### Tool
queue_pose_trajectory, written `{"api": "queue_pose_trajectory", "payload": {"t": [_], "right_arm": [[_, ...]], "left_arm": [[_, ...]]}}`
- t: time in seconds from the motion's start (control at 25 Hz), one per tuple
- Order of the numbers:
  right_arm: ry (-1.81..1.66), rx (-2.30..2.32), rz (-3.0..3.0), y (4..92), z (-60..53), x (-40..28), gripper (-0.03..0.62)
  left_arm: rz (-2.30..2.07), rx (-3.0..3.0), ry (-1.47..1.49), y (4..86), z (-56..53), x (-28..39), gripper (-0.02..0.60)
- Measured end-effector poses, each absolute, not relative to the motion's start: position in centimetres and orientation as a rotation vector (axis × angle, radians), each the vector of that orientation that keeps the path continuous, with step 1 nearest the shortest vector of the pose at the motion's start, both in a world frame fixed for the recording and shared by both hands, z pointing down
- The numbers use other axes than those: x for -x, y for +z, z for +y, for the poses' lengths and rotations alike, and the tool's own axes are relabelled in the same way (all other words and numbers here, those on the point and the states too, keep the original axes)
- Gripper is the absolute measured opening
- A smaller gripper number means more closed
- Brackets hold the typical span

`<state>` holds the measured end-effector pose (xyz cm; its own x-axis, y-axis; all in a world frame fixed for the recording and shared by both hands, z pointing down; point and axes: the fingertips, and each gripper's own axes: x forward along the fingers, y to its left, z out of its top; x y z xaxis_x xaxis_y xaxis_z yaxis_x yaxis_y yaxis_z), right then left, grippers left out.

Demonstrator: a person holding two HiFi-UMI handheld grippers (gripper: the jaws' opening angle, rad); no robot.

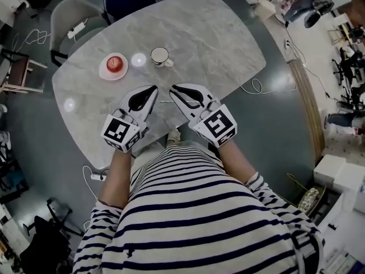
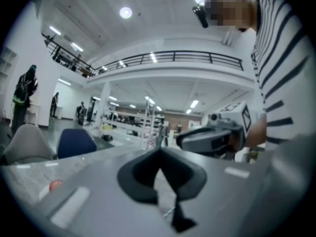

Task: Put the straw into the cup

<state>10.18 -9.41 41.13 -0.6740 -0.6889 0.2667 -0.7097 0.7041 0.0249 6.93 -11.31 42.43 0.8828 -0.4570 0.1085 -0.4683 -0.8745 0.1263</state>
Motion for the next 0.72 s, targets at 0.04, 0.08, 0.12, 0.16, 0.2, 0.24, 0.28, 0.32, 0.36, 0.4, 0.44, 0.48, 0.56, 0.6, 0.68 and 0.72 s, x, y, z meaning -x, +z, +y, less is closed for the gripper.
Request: {"api": "queue_pose_trajectory", "payload": {"t": [0.04,0.08,0.12,0.16,0.2,0.24,0.28,0.32,0.36,0.4,0.44,0.48,0.56,0.6,0.68,0.72], "right_arm": [[0.126,-1.112,-2.653,41.4,-9.5,-10.1,0.009],[0.133,-1.113,-2.647,41.6,-9.5,-10.1,0.009],[0.138,-1.113,-2.639,41.8,-9.6,-10.2,0.009],[0.138,-1.110,-2.630,42.1,-9.6,-10.2,0.009],[0.136,-1.105,-2.622,42.3,-9.6,-10.2,0.009],[0.134,-1.098,-2.614,42.5,-9.6,-10.1,0.009],[0.133,-1.092,-2.607,42.7,-9.6,-10.0,0.009],[0.133,-1.089,-2.601,42.9,-9.7,-9.9,0.009],[0.134,-1.089,-2.596,43.0,-9.8,-9.9,0.009],[0.135,-1.090,-2.591,43.1,-10.0,-9.8,0.009],[0.135,-1.090,-2.585,43.2,-10.2,-9.8,0.009],[0.135,-1.089,-2.579,43.3,-10.3,-9.8,0.009],[0.134,-1.088,-2.567,43.5,-10.4,-9.9,0.009],[0.132,-1.088,-2.561,43.7,-10.5,-9.9,0.009],[0.125,-1.079,-2.543,44.1,-10.8,-10.0,0.009],[0.122,-1.065,-2.532,44.4,-10.9,-10.1,0.009]], "left_arm": [[-0.712,-2.898,0.118,42.7,-11.4,-6.8,0.006],[-0.706,-2.895,0.121,42.9,-11.4,-6.8,0.006],[-0.700,-2.893,0.122,43.0,-11.4,-6.8,0.006],[-0.693,-2.892,0.121,43.1,-11.4,-6.8,0.006],[-0.685,-2.893,0.119,43.2,-11.5,-6.9,0.006],[-0.677,-2.895,0.118,43.3,-11.5,-6.9,0.006],[-0.668,-2.898,0.118,43.4,-11.5,-7.0,0.006],[-0.660,-2.900,0.120,43.5,-11.5,-7.0,0.006],[-0.655,-2.901,0.121,43.5,-11.6,-7.0,0.006],[-0.649,-2.902,0.123,43.6,-11.8,-6.9,0.006],[-0.644,-2.903,0.124,43.6,-12.0,-6.9,0.006],[-0.638,-2.904,0.126,43.7,-12.0,-6.8,0.006],[-0.630,-2.908,0.139,43.9,-12.1,-6.7,0.006],[-0.629,-2.909,0.147,44.1,-12.2,-6.6,0.006],[-0.630,-2.906,0.164,44.5,-12.4,-6.5,0.006],[-0.631,-2.905,0.174,44.7,-12.5,-6.6,0.006]]}}
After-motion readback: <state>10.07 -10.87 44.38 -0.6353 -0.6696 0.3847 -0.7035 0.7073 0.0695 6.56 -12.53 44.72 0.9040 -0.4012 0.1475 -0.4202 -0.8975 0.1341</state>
